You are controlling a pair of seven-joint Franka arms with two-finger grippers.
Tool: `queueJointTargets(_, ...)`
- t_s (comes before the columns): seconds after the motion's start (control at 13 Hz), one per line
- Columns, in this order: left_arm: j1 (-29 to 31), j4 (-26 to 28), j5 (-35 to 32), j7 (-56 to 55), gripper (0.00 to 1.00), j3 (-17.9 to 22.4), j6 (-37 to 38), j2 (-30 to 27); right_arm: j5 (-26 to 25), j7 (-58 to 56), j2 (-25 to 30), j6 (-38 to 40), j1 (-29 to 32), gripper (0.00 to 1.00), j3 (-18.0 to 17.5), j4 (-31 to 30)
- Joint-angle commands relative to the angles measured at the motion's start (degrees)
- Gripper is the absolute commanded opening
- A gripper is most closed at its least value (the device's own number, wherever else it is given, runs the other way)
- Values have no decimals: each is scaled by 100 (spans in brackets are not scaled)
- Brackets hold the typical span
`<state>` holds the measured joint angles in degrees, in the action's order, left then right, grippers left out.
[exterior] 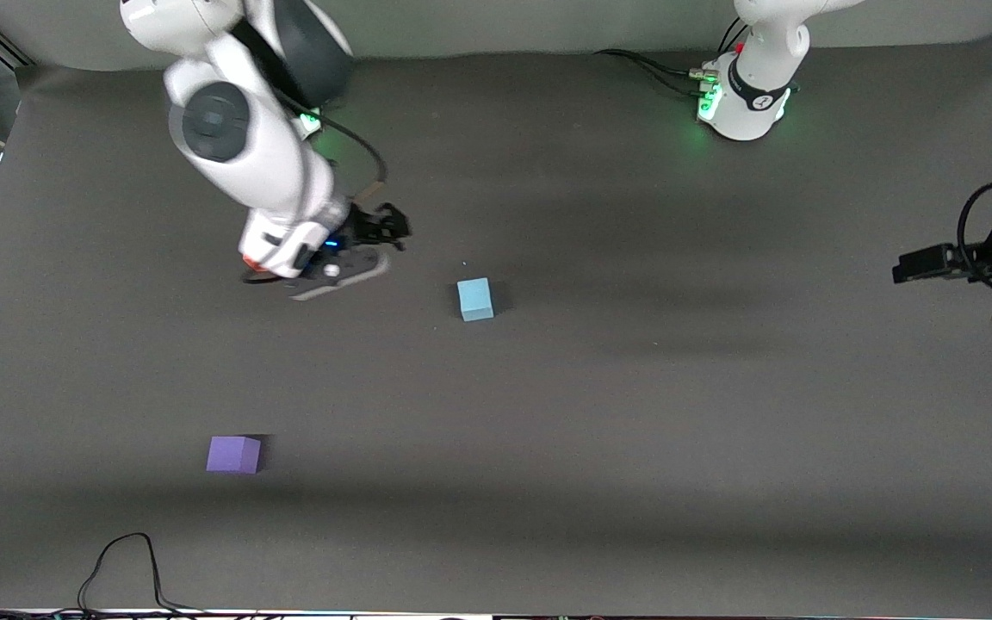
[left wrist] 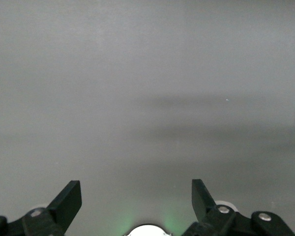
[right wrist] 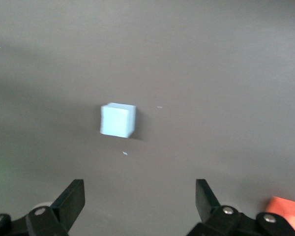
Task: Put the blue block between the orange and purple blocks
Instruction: 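Reach the right gripper over the blue block, then lower the right gripper, close it on the blue block, lift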
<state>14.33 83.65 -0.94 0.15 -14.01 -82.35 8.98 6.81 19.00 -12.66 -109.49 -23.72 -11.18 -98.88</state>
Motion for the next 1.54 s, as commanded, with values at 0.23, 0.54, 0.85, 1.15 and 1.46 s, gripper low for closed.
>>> queueJointTargets(0.23,-759,609,-100,100,100,561,-79,-652,-934,1675,-1168,-1311,-19,100,-955,-104)
queueJointTargets(0.54,-1793,600,6,91,100,1480,-115,-643,-1382,2230,-1641,-1926,-80,100,-1062,-334)
queueJointTargets(0.85,-1758,609,6,91,100,1471,-158,-713,-2360,3057,-2108,-2542,-54,100,-1255,-659)
queueJointTargets(1.15,-1758,609,-12,73,100,1489,-237,-740,-2692,3224,-2302,-2701,-63,100,-1255,-703)
queueJointTargets(1.46,-1758,591,-3,73,100,1489,-238,-749,-2720,3233,-2337,-2701,-36,87,-1247,-720)
